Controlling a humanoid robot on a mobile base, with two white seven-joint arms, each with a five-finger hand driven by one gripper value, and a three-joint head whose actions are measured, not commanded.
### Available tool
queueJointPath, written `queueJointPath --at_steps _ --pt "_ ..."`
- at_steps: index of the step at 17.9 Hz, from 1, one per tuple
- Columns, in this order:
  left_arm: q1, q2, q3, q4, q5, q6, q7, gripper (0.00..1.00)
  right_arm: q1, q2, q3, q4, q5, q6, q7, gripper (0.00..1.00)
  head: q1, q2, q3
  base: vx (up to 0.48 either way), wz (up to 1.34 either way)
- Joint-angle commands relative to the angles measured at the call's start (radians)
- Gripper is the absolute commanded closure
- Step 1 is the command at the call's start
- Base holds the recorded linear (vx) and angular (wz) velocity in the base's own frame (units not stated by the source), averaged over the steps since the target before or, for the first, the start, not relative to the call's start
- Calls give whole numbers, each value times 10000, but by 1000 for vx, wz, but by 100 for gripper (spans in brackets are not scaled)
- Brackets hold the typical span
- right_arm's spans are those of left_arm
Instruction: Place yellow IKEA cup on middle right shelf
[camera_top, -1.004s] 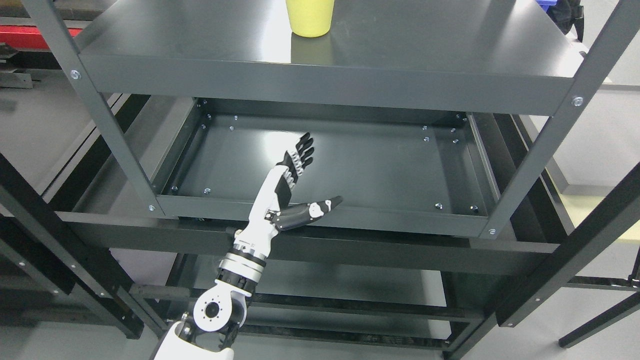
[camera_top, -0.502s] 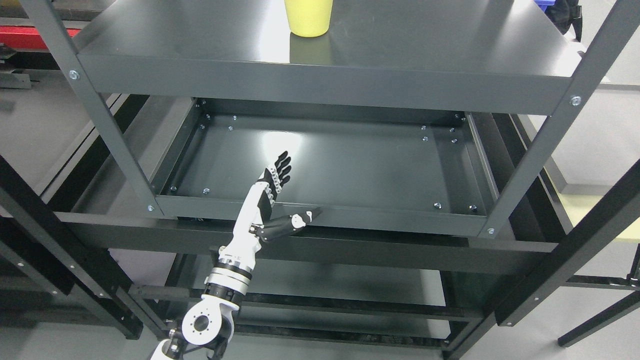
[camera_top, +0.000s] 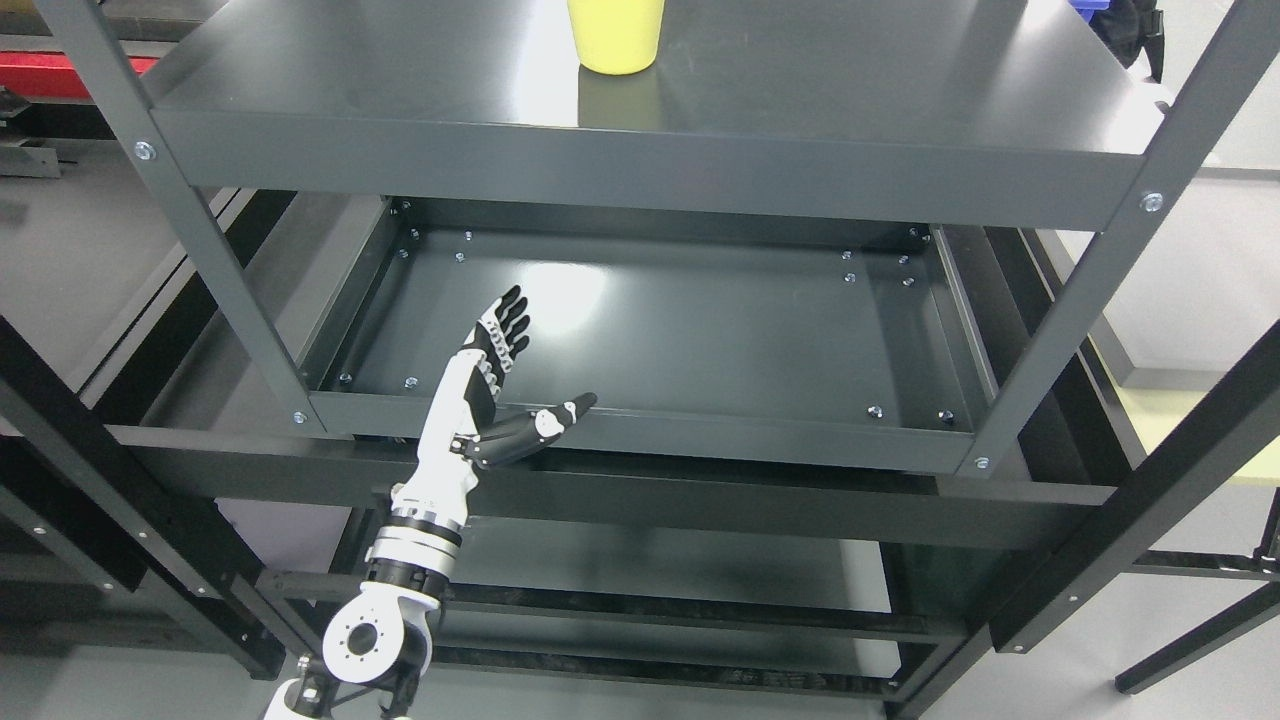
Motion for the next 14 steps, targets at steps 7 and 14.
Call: queueJointPath --at_steps 7,14 --pt "71 174 795 -238 -14 14 -6 1 138 -175 169 0 -245 8 8 1 0 0 0 0 0" --pt "40 174 1086 -238 -14 14 -22 1 138 -175 169 0 -245 8 8 1 0 0 0 0 0"
